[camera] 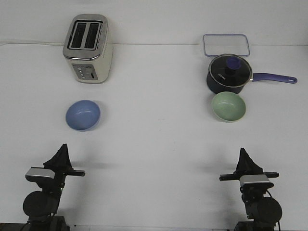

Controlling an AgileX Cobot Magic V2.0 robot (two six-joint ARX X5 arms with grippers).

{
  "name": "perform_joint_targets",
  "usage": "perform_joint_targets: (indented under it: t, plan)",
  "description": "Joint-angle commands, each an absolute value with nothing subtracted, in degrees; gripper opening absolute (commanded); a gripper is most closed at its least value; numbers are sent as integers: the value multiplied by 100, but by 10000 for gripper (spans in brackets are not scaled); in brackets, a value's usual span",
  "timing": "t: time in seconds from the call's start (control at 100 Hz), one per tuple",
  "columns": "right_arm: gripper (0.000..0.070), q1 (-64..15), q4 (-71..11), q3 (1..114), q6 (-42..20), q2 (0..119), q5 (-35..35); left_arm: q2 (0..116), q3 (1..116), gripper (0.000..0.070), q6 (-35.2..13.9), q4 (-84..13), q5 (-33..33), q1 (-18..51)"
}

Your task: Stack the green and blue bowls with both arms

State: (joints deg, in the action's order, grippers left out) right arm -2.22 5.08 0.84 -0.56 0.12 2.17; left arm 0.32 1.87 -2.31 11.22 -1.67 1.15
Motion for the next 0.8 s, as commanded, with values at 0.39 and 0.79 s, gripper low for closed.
perform_joint_targets:
  t: [0.39,0.79]
  plan:
    - [186,-217,-1000,2130,-2259,1761,-43,25,80,14,-239,1205,-176,113]
    - [473,156,-2355,4928,-2126,5649,220,25,80,14,-239,1203,-176,113]
